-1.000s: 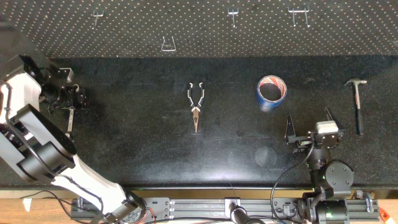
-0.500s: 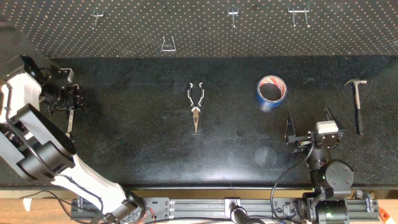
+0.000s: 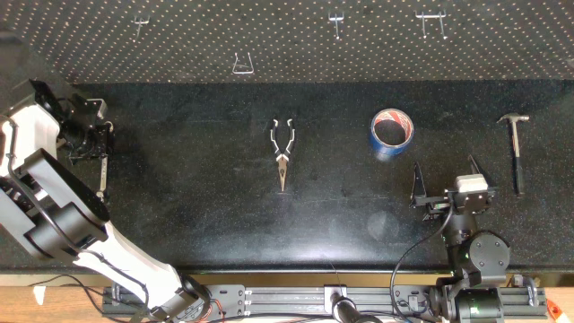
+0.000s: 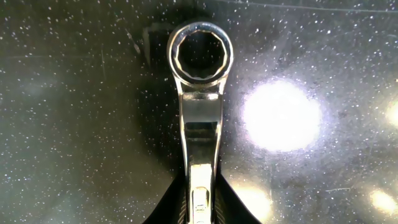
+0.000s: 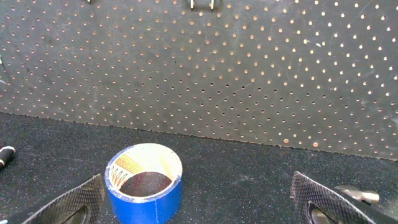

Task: Place Tools Onto Pegboard

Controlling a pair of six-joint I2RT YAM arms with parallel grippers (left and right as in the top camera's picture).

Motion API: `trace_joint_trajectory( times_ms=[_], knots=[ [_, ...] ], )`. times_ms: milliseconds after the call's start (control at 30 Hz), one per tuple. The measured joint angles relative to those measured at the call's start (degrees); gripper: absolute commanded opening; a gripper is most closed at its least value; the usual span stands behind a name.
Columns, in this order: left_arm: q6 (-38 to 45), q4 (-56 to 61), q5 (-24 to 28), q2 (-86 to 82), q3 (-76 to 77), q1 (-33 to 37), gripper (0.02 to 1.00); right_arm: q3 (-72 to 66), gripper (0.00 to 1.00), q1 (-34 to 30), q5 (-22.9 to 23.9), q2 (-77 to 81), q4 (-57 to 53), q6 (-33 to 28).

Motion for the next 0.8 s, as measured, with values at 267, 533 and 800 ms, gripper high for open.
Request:
trace_joint_trajectory(
  times_ms=[267, 533, 800],
  knots=[
    [0.02, 0.0, 0.02, 0.0, 0.0, 0.0, 0.027, 0.0, 0.976, 0.0, 0.0, 0.0, 0.0, 0.0],
    [0.0, -0.09, 0.02, 0.0, 0.11, 0.0, 0.029, 0.0, 0.976, 0.0, 0.0, 0.0, 0.0, 0.0],
    [-0.83, 9.57, 0.0, -15.54, -7.65, -0.02, 0.029, 0.0, 0.976, 0.0, 0.0, 0.0, 0.0, 0.0]
  ],
)
